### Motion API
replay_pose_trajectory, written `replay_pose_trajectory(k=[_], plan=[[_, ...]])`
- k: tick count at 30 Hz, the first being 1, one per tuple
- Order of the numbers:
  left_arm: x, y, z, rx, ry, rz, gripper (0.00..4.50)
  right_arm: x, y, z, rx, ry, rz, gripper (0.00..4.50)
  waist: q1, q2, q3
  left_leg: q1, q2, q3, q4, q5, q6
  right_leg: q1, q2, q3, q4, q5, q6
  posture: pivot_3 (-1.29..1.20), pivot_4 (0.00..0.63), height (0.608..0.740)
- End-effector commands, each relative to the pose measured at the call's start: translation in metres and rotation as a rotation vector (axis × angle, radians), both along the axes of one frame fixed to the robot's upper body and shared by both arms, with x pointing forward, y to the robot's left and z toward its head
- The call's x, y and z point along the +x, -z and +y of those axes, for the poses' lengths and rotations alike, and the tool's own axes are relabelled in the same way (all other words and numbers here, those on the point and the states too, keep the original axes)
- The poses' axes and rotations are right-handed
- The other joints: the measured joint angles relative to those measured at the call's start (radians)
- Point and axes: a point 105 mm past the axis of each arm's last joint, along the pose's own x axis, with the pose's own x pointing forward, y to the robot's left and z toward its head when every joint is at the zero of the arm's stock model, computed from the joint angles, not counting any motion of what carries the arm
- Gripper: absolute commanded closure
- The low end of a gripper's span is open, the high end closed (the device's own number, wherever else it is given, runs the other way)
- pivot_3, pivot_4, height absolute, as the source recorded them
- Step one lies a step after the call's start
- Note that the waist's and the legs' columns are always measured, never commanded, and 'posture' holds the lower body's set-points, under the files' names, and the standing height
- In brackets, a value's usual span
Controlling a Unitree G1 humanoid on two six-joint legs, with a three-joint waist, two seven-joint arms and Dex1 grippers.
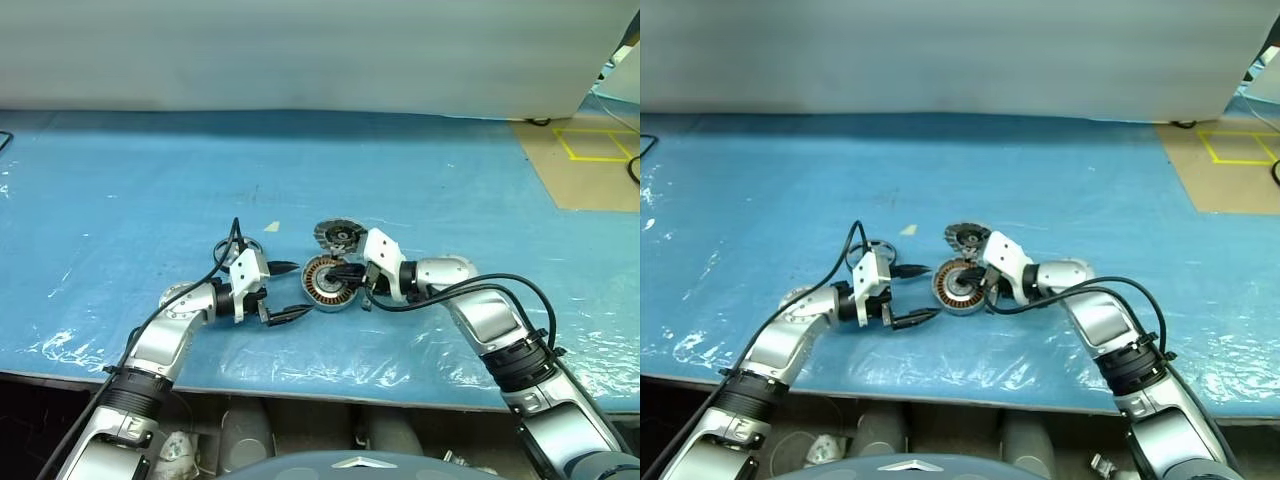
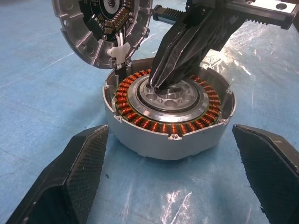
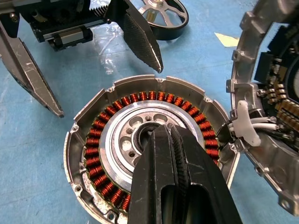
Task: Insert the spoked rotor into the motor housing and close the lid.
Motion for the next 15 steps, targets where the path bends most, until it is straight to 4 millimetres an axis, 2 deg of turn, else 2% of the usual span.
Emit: replay_pose_trajectory(k=[1, 15], plan=[[0.001, -0.007, -0.003, -0.003, 0.016, -0.030, 0.00, -0.007, -0.005, 0.009, 0.078, -0.020, 0.062, 4.46, 0.000, 0.000, 0.000, 0.000, 0.000, 0.000, 0.000, 0.000, 0.000, 0.000, 0.000, 0.000, 0.000, 0.000, 0.000, 0.00, 0.150, 0.740], [0.001, -0.006, -0.002, 0.001, 0.008, -0.030, 0.00, -0.017, -0.005, 0.021, 0.120, -0.066, 0.113, 4.46, 0.000, 0.000, 0.000, -0.002, 0.000, 0.000, 0.000, 0.000, 0.000, -0.001, 0.000, 0.000, 0.000, 0.000, 0.000, 0.00, 0.150, 0.740]])
